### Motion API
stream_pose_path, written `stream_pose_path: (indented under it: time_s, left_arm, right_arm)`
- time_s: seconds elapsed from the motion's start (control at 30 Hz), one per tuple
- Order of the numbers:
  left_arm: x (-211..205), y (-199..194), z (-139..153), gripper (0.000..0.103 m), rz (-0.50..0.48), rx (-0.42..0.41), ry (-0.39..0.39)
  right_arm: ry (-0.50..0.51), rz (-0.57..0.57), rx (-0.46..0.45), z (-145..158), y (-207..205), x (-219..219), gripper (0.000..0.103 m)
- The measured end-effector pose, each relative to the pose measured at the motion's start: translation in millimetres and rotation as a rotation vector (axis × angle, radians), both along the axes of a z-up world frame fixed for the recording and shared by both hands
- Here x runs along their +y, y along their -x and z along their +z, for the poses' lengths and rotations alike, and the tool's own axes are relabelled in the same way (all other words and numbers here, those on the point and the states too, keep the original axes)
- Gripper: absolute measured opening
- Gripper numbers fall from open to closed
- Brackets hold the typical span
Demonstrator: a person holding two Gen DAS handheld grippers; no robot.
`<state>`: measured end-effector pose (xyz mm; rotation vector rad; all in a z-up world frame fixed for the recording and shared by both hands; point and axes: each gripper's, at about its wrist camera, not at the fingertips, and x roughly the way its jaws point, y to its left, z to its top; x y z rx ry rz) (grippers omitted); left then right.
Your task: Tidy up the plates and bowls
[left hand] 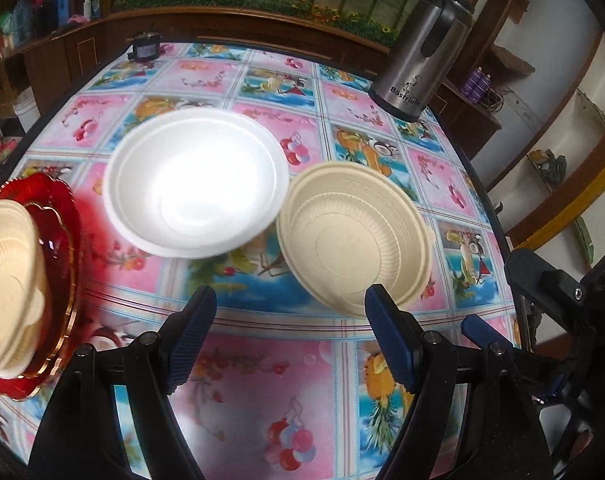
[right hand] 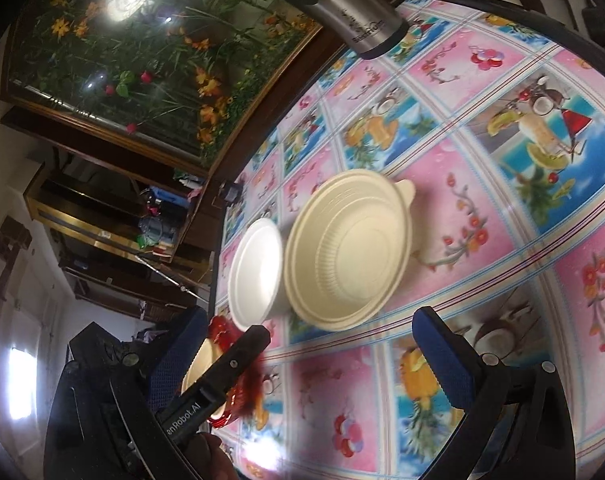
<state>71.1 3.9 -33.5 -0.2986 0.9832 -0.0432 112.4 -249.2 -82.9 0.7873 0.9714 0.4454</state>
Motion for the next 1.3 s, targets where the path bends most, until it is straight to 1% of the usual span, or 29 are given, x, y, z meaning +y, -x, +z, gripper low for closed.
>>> stream_pose_path:
  time_s: [0.2, 0.37, 0.5, 0.7, 0.83, 0.87, 0.9, 0.93, 1.03, 1.17, 1.23, 1.3]
  left_arm:
    - [-9, -10, -13, 0.077, 0.024, 0.007, 0.004]
    - [-10, -17, -19, 0.076, 0.04, 0.011, -0.01]
    - [-11, -21, -23, 0.076, 0.049, 0.01, -0.016]
    - [-11, -27, -27, 0.076, 0.06, 0.014, -0.03]
    - [-13, -30, -31, 0.076, 0.07, 0.02, -0.054]
    - [-13, -31, -33, 0.075, 0.069, 0.025, -0.052]
    - [-13, -32, -34, 0.07, 0.069, 0.029, -0.054]
    - [-13, -33, -36, 0.068, 0.069, 0.034, -0.057]
    - [-13, -35, -40, 0.067, 0.075, 0.044, -0.06]
    - [-13, -37, -43, 0.06, 0.071, 0.052, -0.061]
    - [-14, -38, -45, 0.059, 0.07, 0.054, -0.064]
    - [-14, -38, -46, 0.054, 0.068, 0.052, -0.069]
  right_arm:
    - [0.05, -0.008, 0.021, -12, -15, -4, 0.101]
    - [0.081, -0.013, 0.037, -20, -24, -3, 0.093]
    - [0.108, -0.006, 0.04, -24, -30, -1, 0.09]
    - [0.166, 0.003, 0.043, -28, -39, 7, 0.083]
    - [0.202, 0.007, 0.049, -32, -44, 11, 0.075]
    - [0.206, 0.007, 0.054, -33, -45, 11, 0.074]
    - [0.208, 0.007, 0.06, -35, -46, 12, 0.073]
    - [0.214, 0.009, 0.064, -36, -47, 13, 0.072]
    - [0.23, 0.012, 0.075, -41, -50, 14, 0.065]
    - [0.24, 0.01, 0.083, -44, -52, 16, 0.06]
    - [0.246, 0.015, 0.086, -46, -52, 17, 0.055]
    - [0.262, 0.02, 0.085, -47, -52, 20, 0.051]
